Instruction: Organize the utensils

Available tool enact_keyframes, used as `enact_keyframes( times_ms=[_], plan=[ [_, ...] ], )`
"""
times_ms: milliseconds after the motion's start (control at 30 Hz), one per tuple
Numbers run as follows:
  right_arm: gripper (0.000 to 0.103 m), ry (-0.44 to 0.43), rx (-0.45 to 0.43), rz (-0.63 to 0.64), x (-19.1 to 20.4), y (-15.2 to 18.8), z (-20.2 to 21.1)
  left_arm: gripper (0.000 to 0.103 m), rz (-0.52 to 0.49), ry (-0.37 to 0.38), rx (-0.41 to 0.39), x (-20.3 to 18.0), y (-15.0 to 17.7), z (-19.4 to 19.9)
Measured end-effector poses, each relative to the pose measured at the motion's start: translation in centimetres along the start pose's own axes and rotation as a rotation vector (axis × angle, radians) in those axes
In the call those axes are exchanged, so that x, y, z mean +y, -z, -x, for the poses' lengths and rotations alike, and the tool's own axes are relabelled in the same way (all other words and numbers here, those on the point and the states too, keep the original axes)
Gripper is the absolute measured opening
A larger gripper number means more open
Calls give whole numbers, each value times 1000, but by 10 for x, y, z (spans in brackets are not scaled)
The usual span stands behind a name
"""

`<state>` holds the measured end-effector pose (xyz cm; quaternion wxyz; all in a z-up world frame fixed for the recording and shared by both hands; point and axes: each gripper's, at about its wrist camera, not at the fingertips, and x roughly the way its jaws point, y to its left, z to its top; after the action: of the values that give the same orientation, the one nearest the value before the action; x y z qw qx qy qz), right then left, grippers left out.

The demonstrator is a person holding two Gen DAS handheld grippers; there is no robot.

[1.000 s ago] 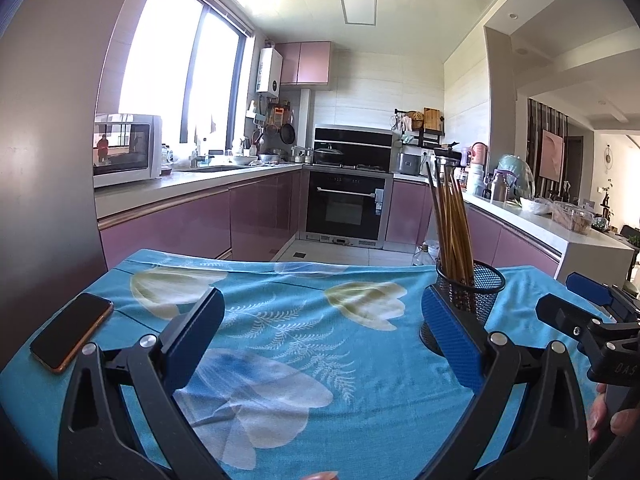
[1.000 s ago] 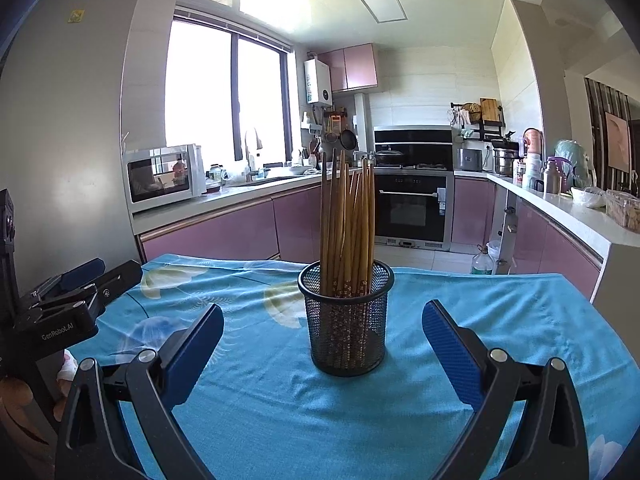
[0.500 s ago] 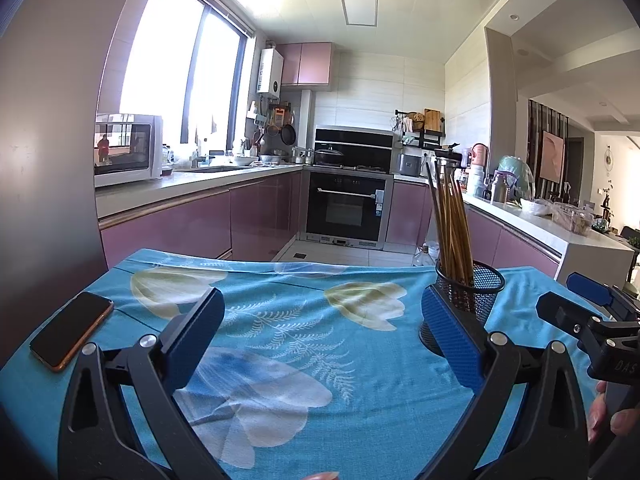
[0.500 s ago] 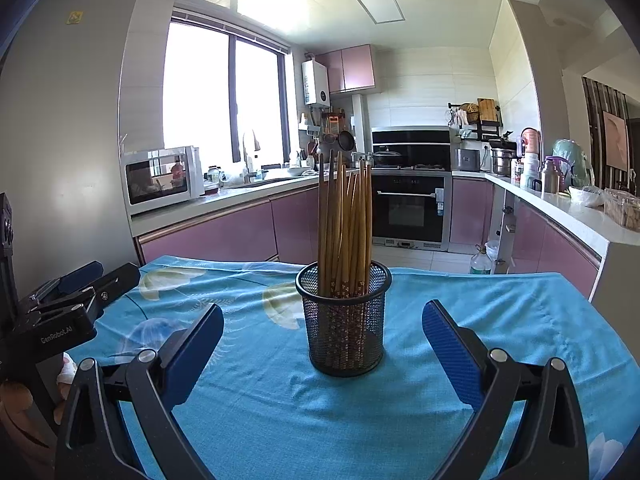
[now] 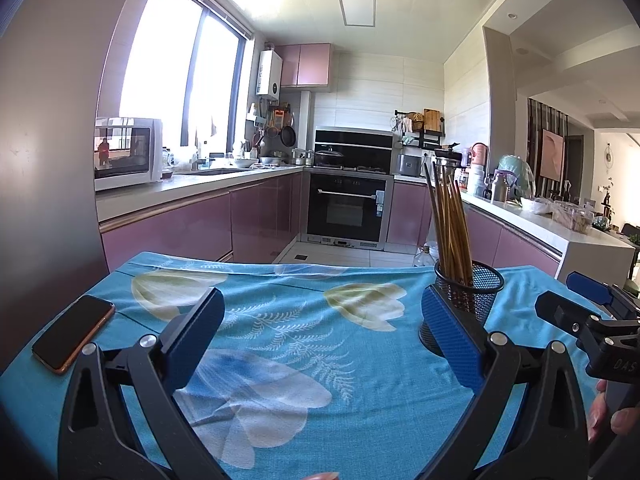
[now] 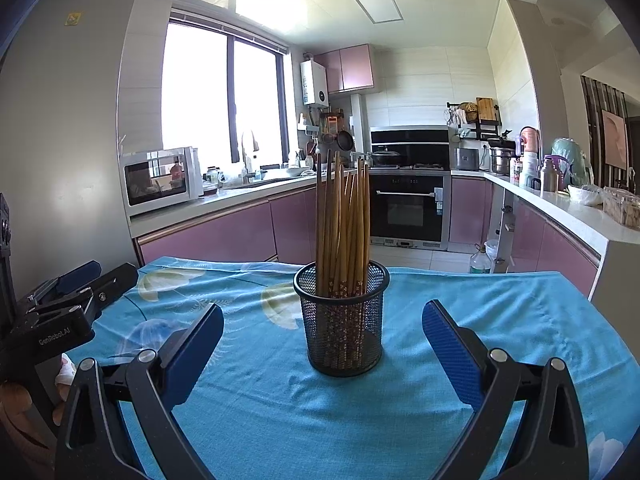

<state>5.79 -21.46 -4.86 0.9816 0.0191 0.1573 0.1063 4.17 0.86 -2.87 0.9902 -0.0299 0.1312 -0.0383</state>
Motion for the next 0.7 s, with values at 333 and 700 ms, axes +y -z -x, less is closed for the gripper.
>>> enact_keyframes(
  times_ms=[333, 700],
  plan=[
    [96, 4, 4, -5, 0, 0, -1, 97, -4, 1, 5, -1, 0, -1],
    [96, 3, 3, -9, 0, 0, -3, 97, -6, -1, 5, -1, 0, -1]
  ],
)
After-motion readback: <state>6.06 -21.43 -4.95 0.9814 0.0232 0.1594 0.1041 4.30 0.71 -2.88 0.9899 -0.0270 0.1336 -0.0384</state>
